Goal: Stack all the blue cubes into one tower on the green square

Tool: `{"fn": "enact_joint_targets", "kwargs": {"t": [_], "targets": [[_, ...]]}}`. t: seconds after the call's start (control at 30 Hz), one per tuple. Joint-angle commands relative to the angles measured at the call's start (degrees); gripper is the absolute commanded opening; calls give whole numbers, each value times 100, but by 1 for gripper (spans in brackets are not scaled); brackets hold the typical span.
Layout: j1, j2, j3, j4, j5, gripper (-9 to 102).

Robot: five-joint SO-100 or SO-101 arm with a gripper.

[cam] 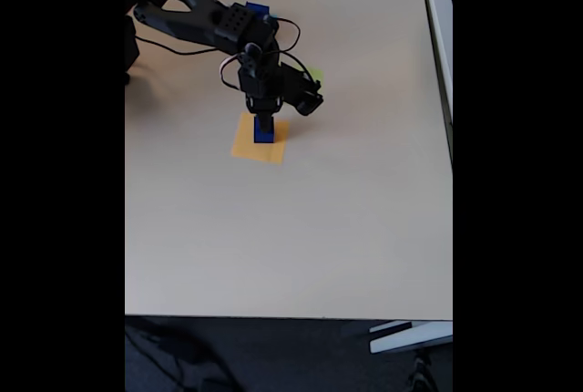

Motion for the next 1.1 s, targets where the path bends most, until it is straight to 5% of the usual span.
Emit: {"fn": "enact_joint_targets", "kwargs": {"t": [0.0,0.8,1.07], "targets": [[-62,308,-290,-26,-9,24],[-457,1107,-1028,-62,-35,33],[-1441,2276,-826,-237,1072,35]]}}
